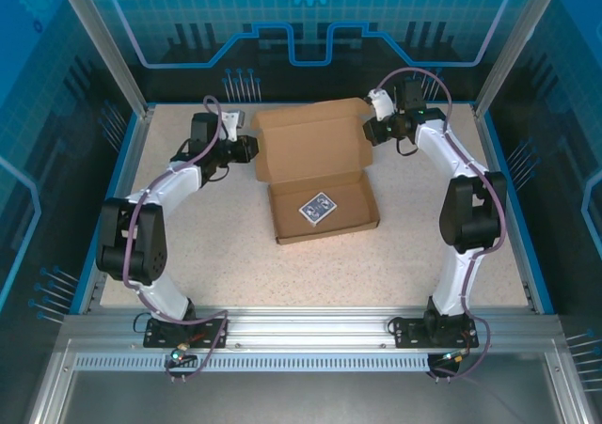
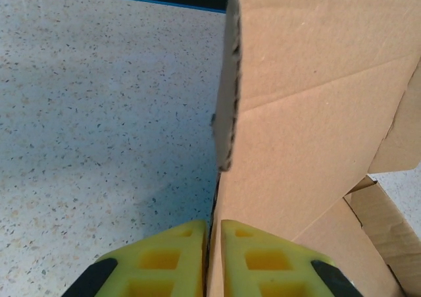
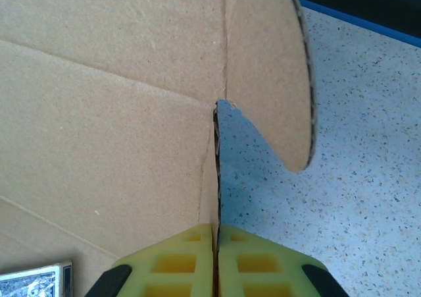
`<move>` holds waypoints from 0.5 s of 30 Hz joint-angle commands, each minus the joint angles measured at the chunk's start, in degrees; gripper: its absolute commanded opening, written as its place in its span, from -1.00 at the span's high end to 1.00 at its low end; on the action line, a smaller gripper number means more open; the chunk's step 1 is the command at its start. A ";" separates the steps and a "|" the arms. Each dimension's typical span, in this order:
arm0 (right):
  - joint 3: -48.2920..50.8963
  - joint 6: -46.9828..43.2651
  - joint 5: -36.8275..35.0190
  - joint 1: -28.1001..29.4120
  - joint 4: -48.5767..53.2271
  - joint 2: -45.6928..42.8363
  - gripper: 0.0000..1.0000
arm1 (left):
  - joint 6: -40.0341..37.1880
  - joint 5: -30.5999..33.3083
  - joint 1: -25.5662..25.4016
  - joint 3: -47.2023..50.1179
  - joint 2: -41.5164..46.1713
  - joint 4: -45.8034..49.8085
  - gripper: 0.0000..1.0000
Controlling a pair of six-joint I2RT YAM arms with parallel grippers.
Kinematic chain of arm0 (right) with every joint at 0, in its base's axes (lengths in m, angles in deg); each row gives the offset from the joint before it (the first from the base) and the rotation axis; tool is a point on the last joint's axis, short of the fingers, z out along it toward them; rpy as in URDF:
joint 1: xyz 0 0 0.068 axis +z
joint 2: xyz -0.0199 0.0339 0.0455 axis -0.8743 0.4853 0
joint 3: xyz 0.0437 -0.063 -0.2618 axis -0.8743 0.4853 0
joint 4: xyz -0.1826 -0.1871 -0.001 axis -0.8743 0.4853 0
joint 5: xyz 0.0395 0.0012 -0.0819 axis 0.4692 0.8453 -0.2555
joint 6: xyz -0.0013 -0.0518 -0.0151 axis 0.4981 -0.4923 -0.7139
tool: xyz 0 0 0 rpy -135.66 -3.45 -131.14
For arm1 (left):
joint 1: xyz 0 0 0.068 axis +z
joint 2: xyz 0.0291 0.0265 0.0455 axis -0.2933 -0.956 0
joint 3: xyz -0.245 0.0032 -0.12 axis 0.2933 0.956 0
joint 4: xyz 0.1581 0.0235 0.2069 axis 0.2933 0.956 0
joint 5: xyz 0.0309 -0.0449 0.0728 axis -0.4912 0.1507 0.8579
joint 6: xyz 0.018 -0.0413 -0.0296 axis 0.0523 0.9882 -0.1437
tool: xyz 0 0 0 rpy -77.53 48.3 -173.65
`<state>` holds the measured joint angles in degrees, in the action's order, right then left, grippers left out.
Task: Fold the paper box
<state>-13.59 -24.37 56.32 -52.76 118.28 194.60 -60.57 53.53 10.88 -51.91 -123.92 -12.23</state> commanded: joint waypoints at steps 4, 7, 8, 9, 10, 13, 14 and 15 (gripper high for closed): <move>1.45 2.68 -0.82 1.28 -1.65 -3.43 0.86 | -0.44 0.20 -1.11 -2.58 -1.22 0.73 0.83; 2.38 5.35 -3.76 1.93 -2.14 -4.73 0.87 | 0.07 2.35 -2.18 -2.84 -0.51 1.05 0.86; 2.82 6.57 -5.12 2.17 -2.45 -5.22 0.89 | 0.31 3.47 -2.65 -3.02 -0.29 1.13 0.87; 3.30 7.82 -6.43 2.44 -2.78 -5.71 0.89 | 0.54 4.58 -3.19 -3.12 -0.02 1.28 0.87; 3.87 9.22 -7.78 2.69 -3.12 -6.23 0.89 | 0.68 6.25 -3.84 -3.32 0.24 1.38 0.87; 5.32 13.39 -11.37 3.41 -4.07 -7.72 0.91 | 1.18 11.34 -5.87 -4.08 1.03 1.90 0.88; 5.84 14.25 -12.40 3.80 -4.62 -8.12 0.91 | 1.53 13.09 -6.65 -4.40 1.16 2.04 0.88; 6.38 14.94 -13.53 4.22 -5.21 -8.50 0.92 | 1.92 14.34 -7.18 -4.79 1.25 2.13 0.88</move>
<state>-8.43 -14.16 46.33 -50.44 116.18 189.07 -60.14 62.85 5.73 -54.32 -124.60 -10.89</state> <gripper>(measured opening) 0.052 0.063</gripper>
